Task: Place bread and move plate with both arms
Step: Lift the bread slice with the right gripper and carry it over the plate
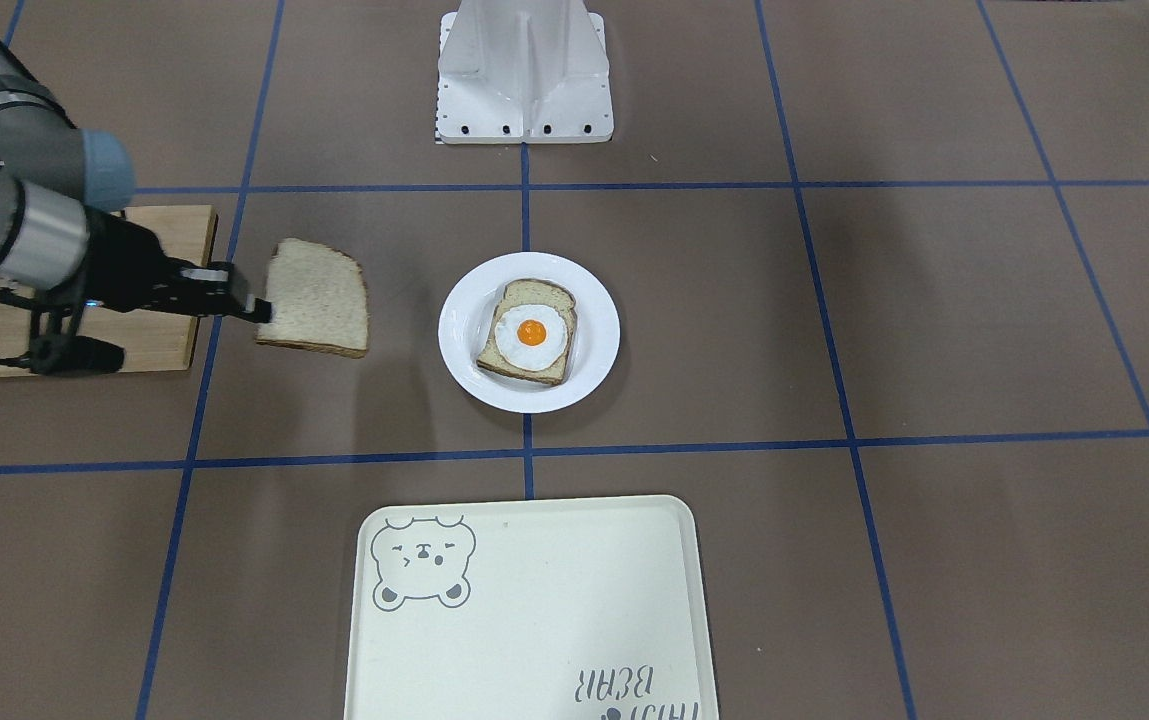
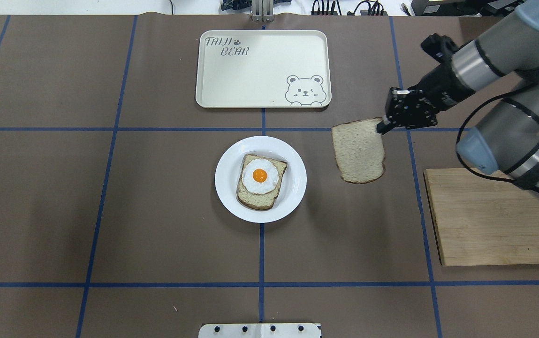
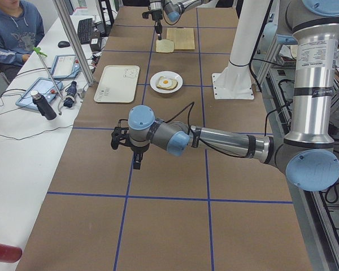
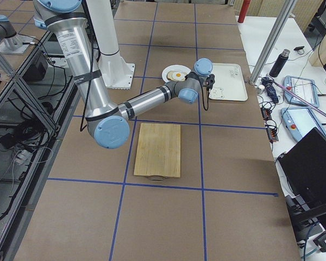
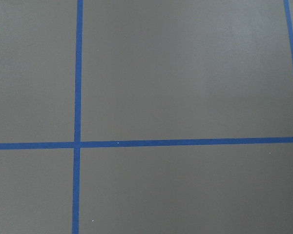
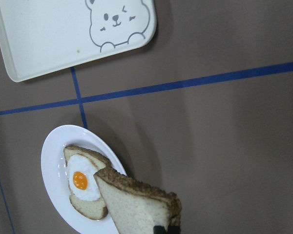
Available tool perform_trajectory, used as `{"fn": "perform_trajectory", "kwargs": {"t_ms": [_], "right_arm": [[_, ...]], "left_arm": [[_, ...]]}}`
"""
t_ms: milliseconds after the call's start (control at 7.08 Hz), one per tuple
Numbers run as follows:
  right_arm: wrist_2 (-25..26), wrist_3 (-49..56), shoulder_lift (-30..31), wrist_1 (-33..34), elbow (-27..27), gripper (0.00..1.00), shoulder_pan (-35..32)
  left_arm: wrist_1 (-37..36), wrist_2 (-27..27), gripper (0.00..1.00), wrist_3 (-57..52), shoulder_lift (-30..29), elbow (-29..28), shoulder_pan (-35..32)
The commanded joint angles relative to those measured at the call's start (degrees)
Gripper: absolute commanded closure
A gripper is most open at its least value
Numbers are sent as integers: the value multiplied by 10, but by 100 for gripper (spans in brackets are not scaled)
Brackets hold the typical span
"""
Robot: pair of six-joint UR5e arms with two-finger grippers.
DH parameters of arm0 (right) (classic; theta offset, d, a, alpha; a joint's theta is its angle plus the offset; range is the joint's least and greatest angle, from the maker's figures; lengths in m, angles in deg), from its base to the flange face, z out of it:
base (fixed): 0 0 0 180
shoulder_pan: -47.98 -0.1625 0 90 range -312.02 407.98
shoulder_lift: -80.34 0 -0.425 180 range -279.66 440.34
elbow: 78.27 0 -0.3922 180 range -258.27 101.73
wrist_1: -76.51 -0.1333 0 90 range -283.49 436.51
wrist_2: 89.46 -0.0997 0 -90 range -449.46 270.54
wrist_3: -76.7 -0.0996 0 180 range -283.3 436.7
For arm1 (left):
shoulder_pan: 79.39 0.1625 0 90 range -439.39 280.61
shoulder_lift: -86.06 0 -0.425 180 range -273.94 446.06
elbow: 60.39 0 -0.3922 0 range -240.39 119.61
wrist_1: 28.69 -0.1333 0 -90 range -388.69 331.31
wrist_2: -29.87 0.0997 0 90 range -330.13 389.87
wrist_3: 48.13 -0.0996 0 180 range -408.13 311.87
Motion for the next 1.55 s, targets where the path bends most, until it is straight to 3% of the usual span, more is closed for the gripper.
{"fn": "perform_trajectory", "kwargs": {"t_ms": [0,424,988,1271,1412], "right_arm": [[144,-146,-77,-1,0,100,116],[266,-263,-103,-1,-1,100,185],[299,-267,-92,-3,-7,100,206],[300,-267,-95,-86,-74,100,206],[300,-267,-96,-90,-75,100,205]], "left_arm": [[0,-1,2,0,6,0,0],[0,-13,2,-1,13,0,0],[0,-14,2,0,14,3,0],[0,-14,2,0,14,2,0],[0,-14,2,0,14,2,0]]}}
